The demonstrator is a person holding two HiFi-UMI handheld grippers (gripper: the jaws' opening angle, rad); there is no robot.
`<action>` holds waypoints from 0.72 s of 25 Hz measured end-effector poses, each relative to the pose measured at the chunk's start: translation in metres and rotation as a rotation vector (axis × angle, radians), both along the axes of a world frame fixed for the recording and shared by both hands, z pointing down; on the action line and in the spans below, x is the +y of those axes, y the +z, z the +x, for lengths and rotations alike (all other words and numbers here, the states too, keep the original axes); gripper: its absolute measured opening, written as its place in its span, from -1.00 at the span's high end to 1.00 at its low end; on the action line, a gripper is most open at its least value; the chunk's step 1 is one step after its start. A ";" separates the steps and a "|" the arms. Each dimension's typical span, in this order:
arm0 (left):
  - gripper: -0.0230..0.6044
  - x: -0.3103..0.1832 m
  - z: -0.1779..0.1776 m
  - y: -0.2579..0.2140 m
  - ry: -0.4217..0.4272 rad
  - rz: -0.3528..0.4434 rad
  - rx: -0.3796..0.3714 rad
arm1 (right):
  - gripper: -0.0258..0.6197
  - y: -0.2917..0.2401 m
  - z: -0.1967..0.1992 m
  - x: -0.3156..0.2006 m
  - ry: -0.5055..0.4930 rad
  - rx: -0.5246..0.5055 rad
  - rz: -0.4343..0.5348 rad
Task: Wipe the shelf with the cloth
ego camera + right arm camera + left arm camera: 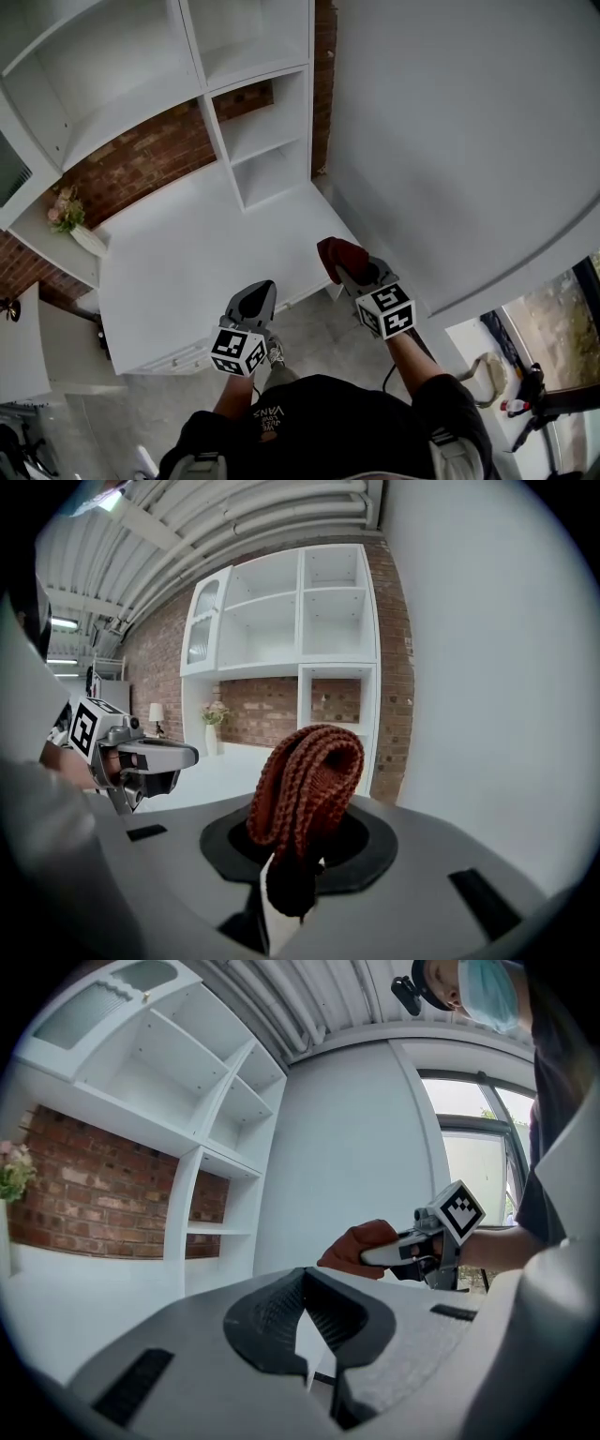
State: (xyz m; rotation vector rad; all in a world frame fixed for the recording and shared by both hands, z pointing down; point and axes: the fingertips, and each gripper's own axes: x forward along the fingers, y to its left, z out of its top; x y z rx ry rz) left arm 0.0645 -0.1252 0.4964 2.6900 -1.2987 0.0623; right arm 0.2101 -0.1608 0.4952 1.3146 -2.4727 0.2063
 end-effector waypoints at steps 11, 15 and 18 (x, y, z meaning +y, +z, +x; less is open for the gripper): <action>0.91 0.063 0.017 0.019 -0.020 -0.028 -0.009 | 0.63 0.043 0.009 0.075 0.033 -0.169 -0.067; 0.91 0.076 0.016 0.027 -0.026 -0.040 -0.016 | 0.63 0.062 0.013 0.091 0.058 -0.187 -0.100; 0.91 0.084 0.014 0.034 -0.038 -0.051 -0.024 | 0.64 0.076 0.019 0.100 0.084 -0.197 -0.126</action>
